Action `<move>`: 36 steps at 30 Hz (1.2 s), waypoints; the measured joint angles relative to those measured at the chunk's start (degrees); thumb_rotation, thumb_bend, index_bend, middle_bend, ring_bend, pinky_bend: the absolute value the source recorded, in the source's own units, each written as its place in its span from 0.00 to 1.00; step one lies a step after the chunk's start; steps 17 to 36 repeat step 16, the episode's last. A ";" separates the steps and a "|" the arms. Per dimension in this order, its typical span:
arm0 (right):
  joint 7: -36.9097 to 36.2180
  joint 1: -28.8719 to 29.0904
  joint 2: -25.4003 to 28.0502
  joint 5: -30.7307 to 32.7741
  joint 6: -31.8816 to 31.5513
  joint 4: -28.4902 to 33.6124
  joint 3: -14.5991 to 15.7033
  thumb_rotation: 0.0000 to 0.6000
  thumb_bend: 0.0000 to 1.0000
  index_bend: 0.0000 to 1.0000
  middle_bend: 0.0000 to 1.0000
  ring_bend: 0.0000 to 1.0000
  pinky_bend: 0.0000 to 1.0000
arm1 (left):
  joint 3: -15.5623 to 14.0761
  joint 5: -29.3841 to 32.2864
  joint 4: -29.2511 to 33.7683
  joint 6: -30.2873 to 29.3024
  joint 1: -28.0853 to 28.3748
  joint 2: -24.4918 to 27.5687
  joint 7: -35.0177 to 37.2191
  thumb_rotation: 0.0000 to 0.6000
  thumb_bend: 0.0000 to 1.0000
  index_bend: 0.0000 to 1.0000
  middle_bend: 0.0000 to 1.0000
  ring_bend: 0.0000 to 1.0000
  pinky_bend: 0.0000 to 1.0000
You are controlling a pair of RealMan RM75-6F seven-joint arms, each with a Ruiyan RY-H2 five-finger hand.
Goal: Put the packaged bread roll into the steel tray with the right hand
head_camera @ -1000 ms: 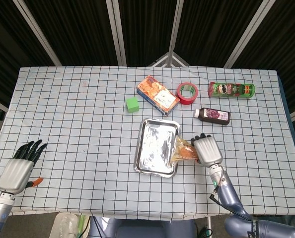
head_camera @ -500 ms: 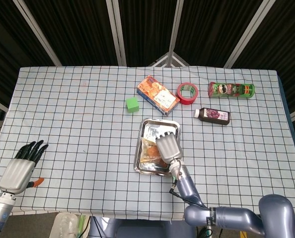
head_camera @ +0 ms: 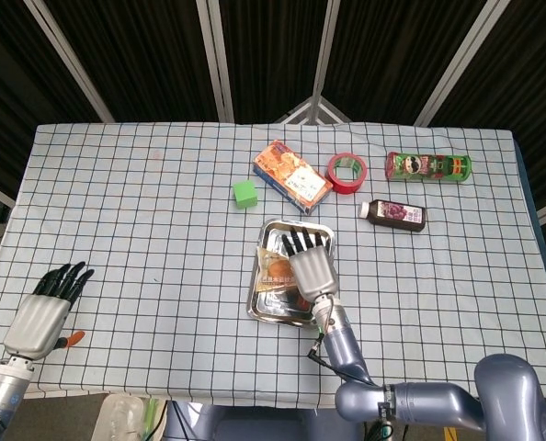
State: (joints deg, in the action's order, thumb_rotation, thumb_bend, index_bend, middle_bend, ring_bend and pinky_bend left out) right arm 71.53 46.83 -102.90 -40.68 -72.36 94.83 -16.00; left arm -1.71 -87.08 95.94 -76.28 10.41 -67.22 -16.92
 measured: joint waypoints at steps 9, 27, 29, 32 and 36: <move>-3.54 -9.32 13.09 -10.26 -12.29 15.52 11.96 1.00 0.29 0.00 0.00 0.00 0.01 | -0.28 -1.24 0.18 -1.36 -0.45 0.44 0.68 1.00 0.08 0.00 0.00 0.00 0.09; -25.96 -22.05 20.94 -26.04 -23.15 9.12 22.86 1.00 0.29 0.00 0.00 0.00 0.00 | -0.12 -2.14 -0.30 -2.25 -0.51 -0.65 0.07 1.00 0.08 0.00 0.00 0.00 0.09; -25.96 -22.05 20.94 -26.04 -23.15 9.12 22.86 1.00 0.29 0.00 0.00 0.00 0.00 | -0.12 -2.14 -0.30 -2.25 -0.51 -0.65 0.07 1.00 0.08 0.00 0.00 0.00 0.09; -25.96 -22.05 20.94 -26.04 -23.15 9.12 22.86 1.00 0.29 0.00 0.00 0.00 0.00 | -0.12 -2.14 -0.30 -2.25 -0.51 -0.65 0.07 1.00 0.08 0.00 0.00 0.00 0.09; -25.96 -22.05 20.94 -26.04 -23.15 9.12 22.86 1.00 0.29 0.00 0.00 0.00 0.00 | -0.12 -2.14 -0.30 -2.25 -0.51 -0.65 0.07 1.00 0.08 0.00 0.00 0.00 0.09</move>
